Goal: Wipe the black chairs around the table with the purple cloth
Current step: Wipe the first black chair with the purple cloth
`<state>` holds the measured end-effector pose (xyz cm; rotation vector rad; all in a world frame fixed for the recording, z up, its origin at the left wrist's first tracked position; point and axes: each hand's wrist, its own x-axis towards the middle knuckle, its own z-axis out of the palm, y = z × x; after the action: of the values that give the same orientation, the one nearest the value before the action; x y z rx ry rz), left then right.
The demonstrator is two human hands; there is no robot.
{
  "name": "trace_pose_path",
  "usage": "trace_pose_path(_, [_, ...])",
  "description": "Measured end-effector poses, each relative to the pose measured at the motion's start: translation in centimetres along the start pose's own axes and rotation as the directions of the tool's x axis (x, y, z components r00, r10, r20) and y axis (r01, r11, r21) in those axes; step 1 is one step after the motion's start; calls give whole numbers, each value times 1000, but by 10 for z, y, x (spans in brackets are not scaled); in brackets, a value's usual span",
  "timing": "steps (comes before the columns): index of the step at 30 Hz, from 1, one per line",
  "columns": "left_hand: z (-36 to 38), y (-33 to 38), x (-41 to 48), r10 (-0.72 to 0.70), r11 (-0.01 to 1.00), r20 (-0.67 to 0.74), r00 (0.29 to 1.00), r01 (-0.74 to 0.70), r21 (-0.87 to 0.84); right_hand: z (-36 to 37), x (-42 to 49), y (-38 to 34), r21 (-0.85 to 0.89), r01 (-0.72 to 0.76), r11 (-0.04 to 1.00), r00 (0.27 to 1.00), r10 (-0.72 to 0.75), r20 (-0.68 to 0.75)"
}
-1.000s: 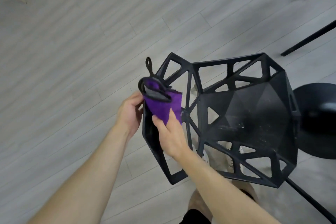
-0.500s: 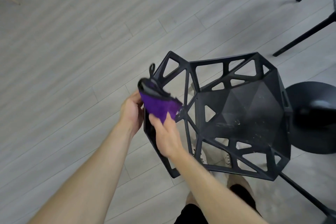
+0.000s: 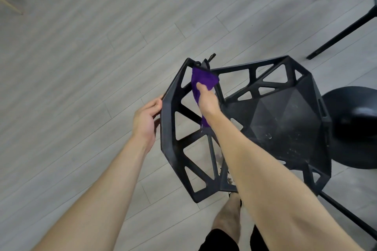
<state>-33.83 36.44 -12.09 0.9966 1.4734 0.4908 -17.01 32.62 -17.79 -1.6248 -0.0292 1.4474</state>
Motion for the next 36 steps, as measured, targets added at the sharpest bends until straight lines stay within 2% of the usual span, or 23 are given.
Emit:
trace_pose_path(4, [24, 19, 15, 205, 935, -24, 978, -189, 300, -37, 17, -16, 374, -50, 926, 978, 120, -168])
trace_pose_path(7, [40, 18, 22, 303, 792, 85, 949, -300, 532, -58, 32, -22, 493, -25, 870, 960, 158, -231])
trace_pose_path(10, [39, 10, 25, 380, 700, 110, 918, -363, 615, -41, 38, -28, 338, -56, 940, 978, 120, -172])
trace_pose_path(13, [33, 6, 28, 384, 677, 122, 915, -369, 637, 2, 30, -23, 98, -3, 995, 996, 11, -89])
trace_pose_path(16, [28, 5, 27, 369, 695, 111, 923, -353, 627, 24, -4, -14, 51, 24, 998, 999, -26, 21])
trace_pose_path(19, [31, 5, 26, 368, 704, 121, 922, -361, 612, 10, -9, 1, 37, 94, 995, 984, -98, 151])
trace_pose_path(21, [33, 7, 25, 370, 702, 129, 920, -368, 610, 0, 11, -5, 39, 86, 996, 992, -89, 87])
trace_pose_path(24, [32, 8, 24, 370, 698, 136, 919, -372, 612, 1, 45, -17, 82, -68, 994, 997, 70, -21])
trace_pose_path(26, [30, 7, 24, 372, 709, 134, 918, -374, 597, 15, 34, -18, 9, 31, 999, 999, -31, -13])
trace_pose_path(28, [30, 7, 24, 364, 726, 129, 923, -368, 581, 23, 6, -10, -5, 175, 985, 982, -174, 80])
trace_pose_path(30, [30, 7, 25, 363, 723, 129, 923, -366, 586, 16, -6, 5, -33, 249, 968, 951, -238, 196])
trace_pose_path(31, [30, 6, 26, 368, 713, 130, 921, -370, 596, 7, 1, 7, -77, 272, 959, 948, -253, 190])
trace_pose_path(32, [29, 6, 26, 374, 705, 132, 918, -374, 602, -5, 14, 5, -118, 254, 960, 958, -234, 163])
trace_pose_path(34, [29, 6, 26, 370, 708, 130, 920, -370, 602, -36, 39, -6, -147, 126, 981, 992, -121, 43])
trace_pose_path(36, [29, 6, 24, 366, 712, 131, 921, -368, 598, -69, 51, -14, -66, 25, 998, 995, -31, -95])
